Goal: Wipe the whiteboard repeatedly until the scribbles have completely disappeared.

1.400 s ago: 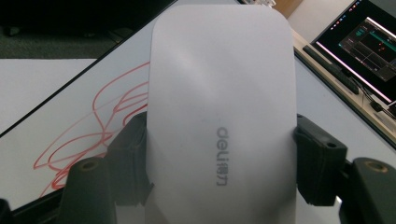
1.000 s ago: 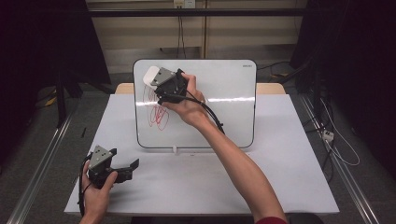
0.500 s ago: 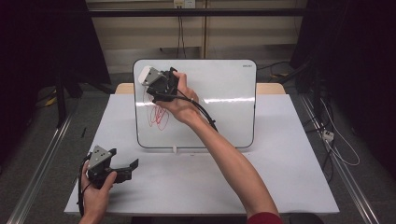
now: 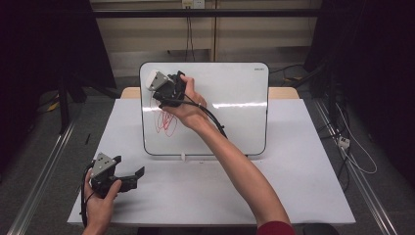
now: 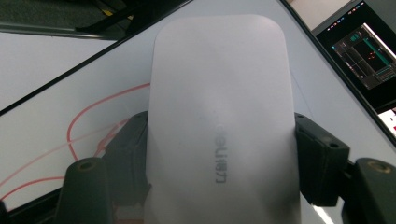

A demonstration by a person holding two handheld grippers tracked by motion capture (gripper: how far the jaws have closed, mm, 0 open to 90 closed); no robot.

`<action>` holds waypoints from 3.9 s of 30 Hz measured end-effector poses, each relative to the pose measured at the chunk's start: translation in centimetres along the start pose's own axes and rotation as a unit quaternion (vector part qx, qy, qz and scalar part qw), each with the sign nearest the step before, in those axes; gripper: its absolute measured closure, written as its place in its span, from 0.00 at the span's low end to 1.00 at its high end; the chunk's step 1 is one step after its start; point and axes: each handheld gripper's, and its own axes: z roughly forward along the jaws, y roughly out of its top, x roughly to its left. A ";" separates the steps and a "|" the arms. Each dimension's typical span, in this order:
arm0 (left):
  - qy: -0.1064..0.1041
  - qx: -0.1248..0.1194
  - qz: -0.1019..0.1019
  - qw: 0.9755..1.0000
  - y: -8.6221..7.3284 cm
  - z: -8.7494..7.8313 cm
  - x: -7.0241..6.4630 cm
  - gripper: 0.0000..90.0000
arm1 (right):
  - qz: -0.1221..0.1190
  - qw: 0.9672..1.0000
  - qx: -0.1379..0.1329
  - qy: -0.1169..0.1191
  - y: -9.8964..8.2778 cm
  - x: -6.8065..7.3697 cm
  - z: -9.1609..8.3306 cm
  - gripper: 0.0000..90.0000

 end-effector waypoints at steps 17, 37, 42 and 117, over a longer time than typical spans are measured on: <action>0.001 0.000 0.001 1.000 0.0 0.0 0.0 0.06 | -0.021 1.000 -0.004 -0.004 -0.1 0.7 -0.5 0.34; 0.001 0.004 0.005 1.000 0.0 0.1 -0.2 0.06 | -0.034 0.999 -0.003 0.008 -0.9 2.7 -0.5 0.35; 0.000 0.003 0.004 1.000 0.0 0.2 -0.1 0.06 | -0.027 1.000 0.000 0.011 -1.0 2.6 -0.7 0.35; 0.002 0.005 0.003 1.000 -0.1 0.2 -0.1 0.06 | -0.016 1.000 0.001 0.002 -2.4 2.7 -1.5 0.35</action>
